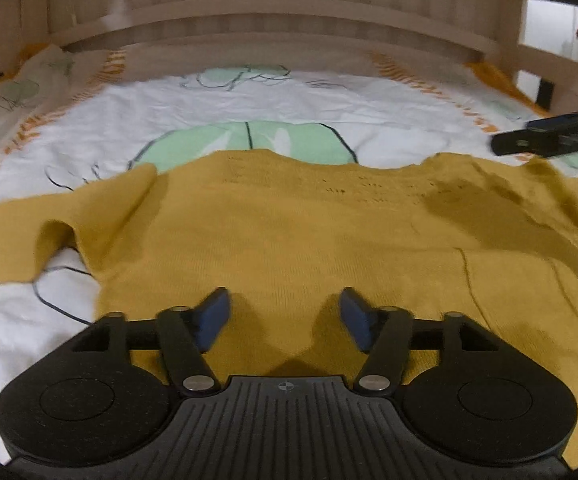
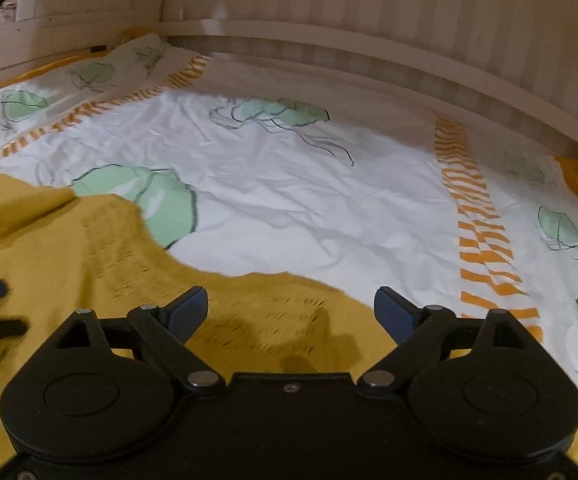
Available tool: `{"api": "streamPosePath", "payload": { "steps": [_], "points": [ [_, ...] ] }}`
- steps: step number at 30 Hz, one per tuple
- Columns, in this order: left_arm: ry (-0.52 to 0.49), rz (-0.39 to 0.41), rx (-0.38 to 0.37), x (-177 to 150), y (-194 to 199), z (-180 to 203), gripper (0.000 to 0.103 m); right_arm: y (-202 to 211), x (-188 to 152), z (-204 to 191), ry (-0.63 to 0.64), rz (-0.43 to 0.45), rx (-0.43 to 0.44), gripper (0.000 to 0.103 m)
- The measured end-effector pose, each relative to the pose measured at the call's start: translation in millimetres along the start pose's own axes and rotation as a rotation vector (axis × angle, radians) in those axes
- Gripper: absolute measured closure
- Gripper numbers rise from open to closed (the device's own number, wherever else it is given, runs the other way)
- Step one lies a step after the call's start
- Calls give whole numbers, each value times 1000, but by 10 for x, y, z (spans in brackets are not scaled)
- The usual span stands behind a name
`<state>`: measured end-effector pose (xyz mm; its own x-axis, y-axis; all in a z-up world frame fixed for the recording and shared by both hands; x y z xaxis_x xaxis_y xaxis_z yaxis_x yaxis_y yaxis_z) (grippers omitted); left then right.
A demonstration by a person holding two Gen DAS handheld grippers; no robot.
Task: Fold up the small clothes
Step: 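Lift the hem with both grippers and fold it up onto the collar, then open both grippers to release the hem and withdraw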
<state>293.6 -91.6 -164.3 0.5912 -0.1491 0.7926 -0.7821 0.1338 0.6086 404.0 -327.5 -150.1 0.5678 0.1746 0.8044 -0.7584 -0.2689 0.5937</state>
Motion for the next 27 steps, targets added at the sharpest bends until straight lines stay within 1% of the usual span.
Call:
{"api": "streamPosePath", "payload": {
  "steps": [4, 7, 9, 12, 17, 20, 21, 23, 24, 25, 26, 27],
  "points": [
    [-11, 7, 15, -1, -6, 36, 33, -307, -1, 120, 44, -59, -8, 12],
    [-16, 11, 22, -10, -1, 50, 32, -507, -32, 148, 73, -109, 12, 12],
    [-9, 11, 19, -14, -26, 60, 32, -625, -67, 130, 116, -142, 22, 12],
    [-1, 10, 16, -16, -49, 58, 31, -749, -112, 93, 159, -173, 66, 12],
    [-2, 12, 22, -27, -55, 58, 30, -828, -121, 175, 103, -205, 146, 13],
    [7, 9, 17, -29, -61, 48, 29, -844, -119, 189, 107, -219, 176, 14],
    [10, 8, 15, -28, -66, 45, 29, -842, -115, 182, 112, -224, 189, 17],
    [10, 7, 15, -26, -72, 43, 29, -829, -92, 130, 113, -230, 251, 45],
    [9, 7, 16, -30, -71, 45, 29, -814, -76, 99, 111, -230, 279, 54],
    [9, 8, 16, -29, -70, 46, 29, -797, -69, 81, 122, -228, 280, 77],
    [9, 7, 16, -29, -70, 46, 29, -795, -66, 60, 140, -231, 274, 84],
    [9, 7, 16, -29, -71, 47, 29, -795, -64, 30, 164, -234, 266, 84]
  ]
}}
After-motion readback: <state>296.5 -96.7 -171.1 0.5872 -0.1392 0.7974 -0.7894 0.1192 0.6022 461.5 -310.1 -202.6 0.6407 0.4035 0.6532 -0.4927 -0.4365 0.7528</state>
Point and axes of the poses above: each gripper's, at about its wrist camera, not at the fingertips, and y roughly against the way its jaws point, z to its right, x to its top, the point moved 9 cm from there along -y, roughly the way its jaws point, and after that the axes turned 6 degrees about x, right-handed, at the moved point
